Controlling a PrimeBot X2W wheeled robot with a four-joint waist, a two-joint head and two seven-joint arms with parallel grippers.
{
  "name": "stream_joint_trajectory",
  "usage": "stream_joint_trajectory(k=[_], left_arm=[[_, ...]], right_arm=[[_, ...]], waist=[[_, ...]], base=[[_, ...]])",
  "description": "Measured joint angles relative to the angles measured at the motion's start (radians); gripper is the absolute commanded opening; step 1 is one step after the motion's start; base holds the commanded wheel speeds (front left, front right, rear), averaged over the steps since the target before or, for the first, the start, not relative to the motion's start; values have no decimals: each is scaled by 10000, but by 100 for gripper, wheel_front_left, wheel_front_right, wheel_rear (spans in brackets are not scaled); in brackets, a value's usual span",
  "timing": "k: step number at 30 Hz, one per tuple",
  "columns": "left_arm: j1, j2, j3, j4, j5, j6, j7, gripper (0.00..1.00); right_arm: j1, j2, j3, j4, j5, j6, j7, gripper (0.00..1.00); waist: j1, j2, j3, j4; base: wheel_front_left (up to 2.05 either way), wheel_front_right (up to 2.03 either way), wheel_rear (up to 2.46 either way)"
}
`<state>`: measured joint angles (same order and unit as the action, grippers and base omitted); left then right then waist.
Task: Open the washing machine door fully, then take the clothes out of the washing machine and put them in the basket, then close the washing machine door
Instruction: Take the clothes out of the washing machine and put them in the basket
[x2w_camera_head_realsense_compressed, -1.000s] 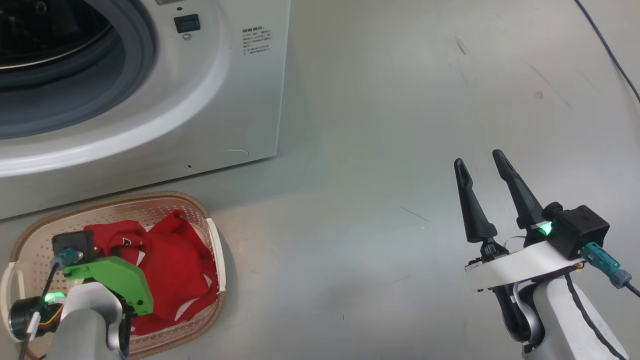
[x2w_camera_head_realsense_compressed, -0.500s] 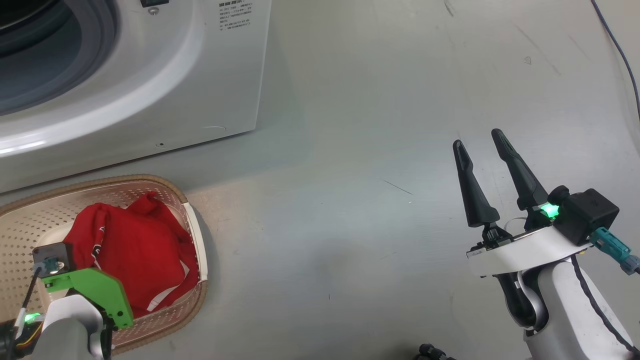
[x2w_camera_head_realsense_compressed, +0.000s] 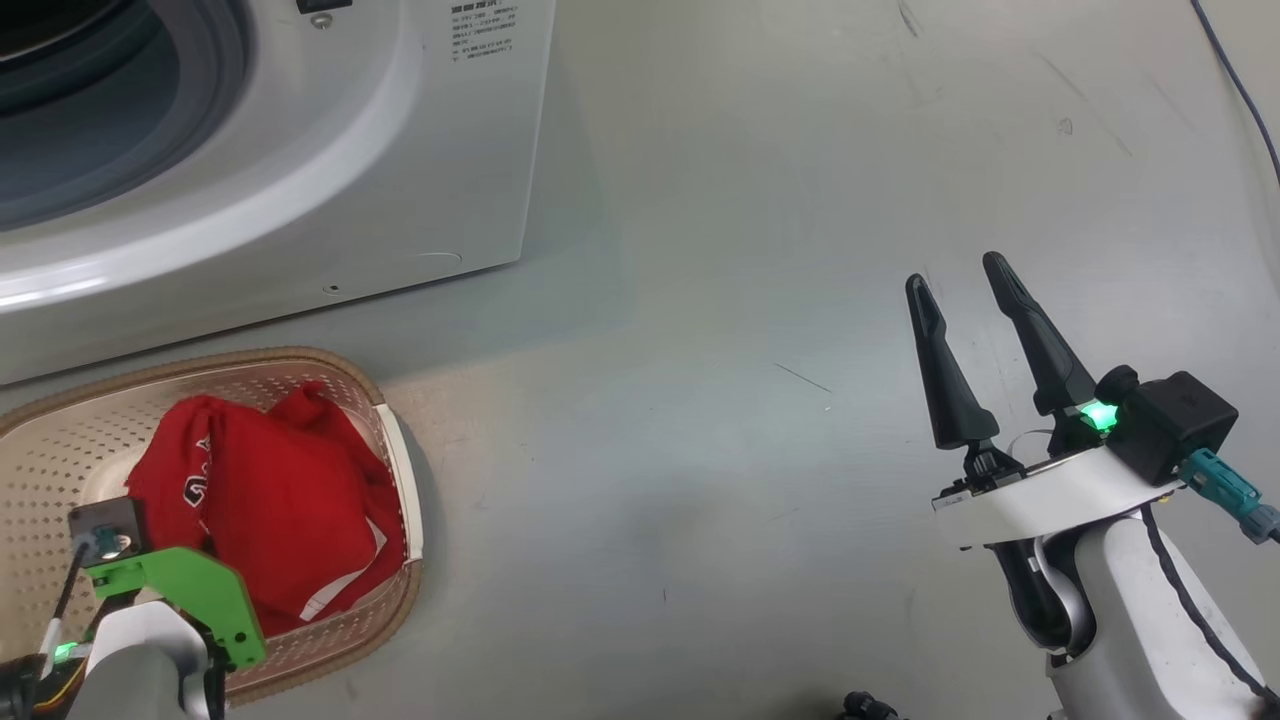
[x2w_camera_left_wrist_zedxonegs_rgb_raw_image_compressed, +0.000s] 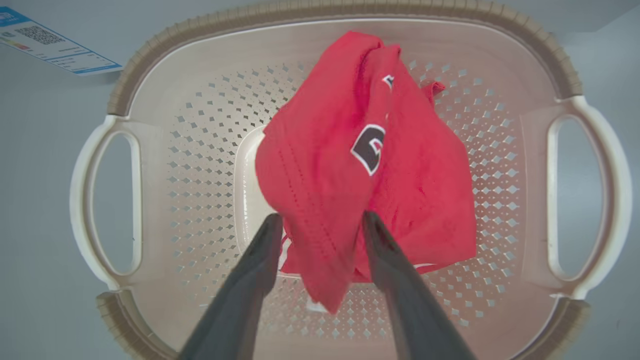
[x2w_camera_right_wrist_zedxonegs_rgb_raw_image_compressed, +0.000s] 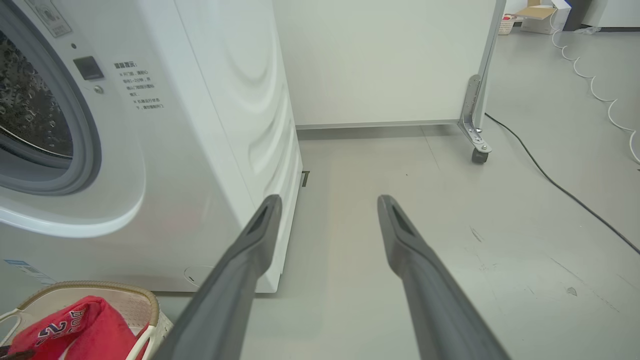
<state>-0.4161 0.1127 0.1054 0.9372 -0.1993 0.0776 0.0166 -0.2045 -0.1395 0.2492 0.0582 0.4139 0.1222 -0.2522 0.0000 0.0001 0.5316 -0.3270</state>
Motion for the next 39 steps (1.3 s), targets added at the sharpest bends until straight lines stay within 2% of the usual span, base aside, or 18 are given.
stream_joint_trajectory(k=[7,16,26,33,36,39], left_arm=[[-58,-13,31,516,-2,88,-144,100],[-248,-192,-104,677,0,44,-936,100],[-365,-474,-771,199,211,-709,-2671,100],[-402,-685,-989,-761,276,-1331,-2744,100],[-365,-729,-1095,-1126,276,-1427,-2736,100],[-305,-757,-1074,-2088,274,-1457,-2732,100]], right_arm=[[-113,67,4,173,-13,0,0,100],[-113,138,-38,322,-13,0,0,100],[-50,203,-393,535,-13,0,0,100],[443,176,-675,725,-23,0,0,100],[662,157,-817,750,-38,0,0,100],[902,157,-913,752,-40,0,0,100]], waist=[[0,0,-219,38],[0,0,-771,135],[0,0,-1745,400],[0,0,-2715,806],[0,0,-3083,998],[0,0,-3436,1212]], base=[[0,0,0],[0,0,0],[0,0,0],[0,0,0],[0,0,0],[0,0,0]])
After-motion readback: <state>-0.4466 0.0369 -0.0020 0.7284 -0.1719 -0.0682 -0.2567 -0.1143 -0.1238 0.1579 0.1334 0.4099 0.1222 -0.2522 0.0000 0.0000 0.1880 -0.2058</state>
